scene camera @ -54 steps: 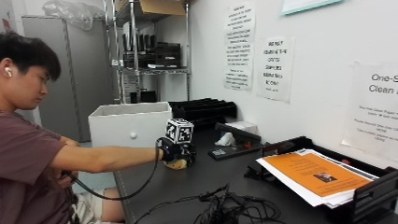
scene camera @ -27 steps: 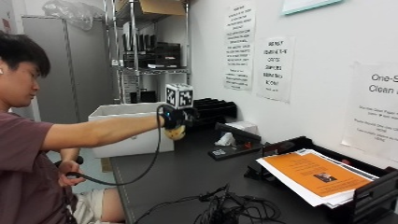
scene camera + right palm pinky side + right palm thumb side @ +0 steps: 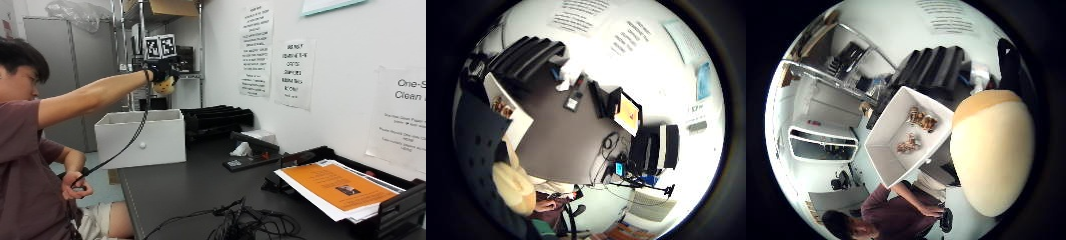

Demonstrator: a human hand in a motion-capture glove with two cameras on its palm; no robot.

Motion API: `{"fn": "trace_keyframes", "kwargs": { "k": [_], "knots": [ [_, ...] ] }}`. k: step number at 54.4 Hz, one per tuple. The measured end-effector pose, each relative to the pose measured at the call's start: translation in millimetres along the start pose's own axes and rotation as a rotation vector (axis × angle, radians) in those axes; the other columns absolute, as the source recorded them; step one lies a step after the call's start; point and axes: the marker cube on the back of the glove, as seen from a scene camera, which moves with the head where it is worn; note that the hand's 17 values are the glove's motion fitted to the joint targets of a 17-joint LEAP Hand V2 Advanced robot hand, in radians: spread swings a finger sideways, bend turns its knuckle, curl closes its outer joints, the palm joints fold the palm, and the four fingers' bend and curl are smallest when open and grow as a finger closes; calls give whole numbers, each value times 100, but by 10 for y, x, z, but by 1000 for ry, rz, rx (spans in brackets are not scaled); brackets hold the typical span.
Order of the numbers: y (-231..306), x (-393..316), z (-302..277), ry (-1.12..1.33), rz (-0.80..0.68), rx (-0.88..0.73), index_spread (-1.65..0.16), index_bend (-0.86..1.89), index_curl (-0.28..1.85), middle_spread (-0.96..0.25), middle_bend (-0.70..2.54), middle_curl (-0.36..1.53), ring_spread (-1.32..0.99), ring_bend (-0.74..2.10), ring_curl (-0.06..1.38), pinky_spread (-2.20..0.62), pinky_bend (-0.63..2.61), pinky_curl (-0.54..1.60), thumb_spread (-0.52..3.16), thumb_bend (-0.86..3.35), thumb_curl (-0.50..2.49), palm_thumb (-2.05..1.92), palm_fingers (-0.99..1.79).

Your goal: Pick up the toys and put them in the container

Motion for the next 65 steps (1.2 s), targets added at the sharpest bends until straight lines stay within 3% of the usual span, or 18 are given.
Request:
{"fn": "trace_keyframes", "kwargs": {
  "k": [11, 19, 25, 29, 35, 38, 41, 45, 51, 58, 65],
  "knots": [
    [-238, -1165, 186, -26, -182, -40, -46, 79, 88, -43, 104, 89, -42, 140, 75, -33, 129, 59, 29, 15, 97, 67, 80],
    [-108, -1685, 259, -171, -327, -5, -46, 78, 95, -43, 104, 92, -41, 143, 76, -33, 133, 61, 25, 14, 101, 67, 76],
    [-42, -1970, 321, -145, -496, -57, -46, 73, 99, -43, 102, 93, -40, 145, 76, -33, 136, 61, 23, 14, 104, 68, 71],
    [12, -2066, 401, -98, -522, -175, -46, 68, 102, -44, 100, 94, -40, 145, 76, -32, 138, 61, 23, 13, 105, 69, 66],
    [97, -2231, 592, -63, -481, -416, -42, 38, 97, -44, 75, 88, -38, 150, 76, -32, 148, 62, 44, 4, 102, 57, 27],
    [129, -2245, 666, -23, -450, -507, -37, 17, 89, -34, 48, 78, -32, 135, 72, -25, 147, 63, 68, -7, 93, 35, -32],
    [134, -2271, 709, -23, -481, -503, -33, 5, 76, -20, 29, 70, -20, 101, 63, -14, 144, 58, 80, -12, 83, 17, -63],
    [76, -2332, 708, -84, -492, -429, -29, 3, 64, -9, 14, 62, -11, 74, 54, -6, 136, 52, 90, -9, 73, 4, -61],
    [79, -2257, 636, -72, -465, -412, -25, 1, 51, 0, 8, 52, -2, 56, 44, 1, 125, 47, 100, -5, 64, -2, -51],
    [84, -2146, 509, -101, -521, -321, -23, 3, 40, 4, 8, 43, 3, 45, 40, 5, 112, 42, 106, -4, 55, -3, -44],
    [112, -1997, 461, -47, -431, -321, -22, 6, 33, 4, 8, 36, 6, 39, 38, 6, 103, 38, 110, -4, 49, -2, -37]
  ]
}}
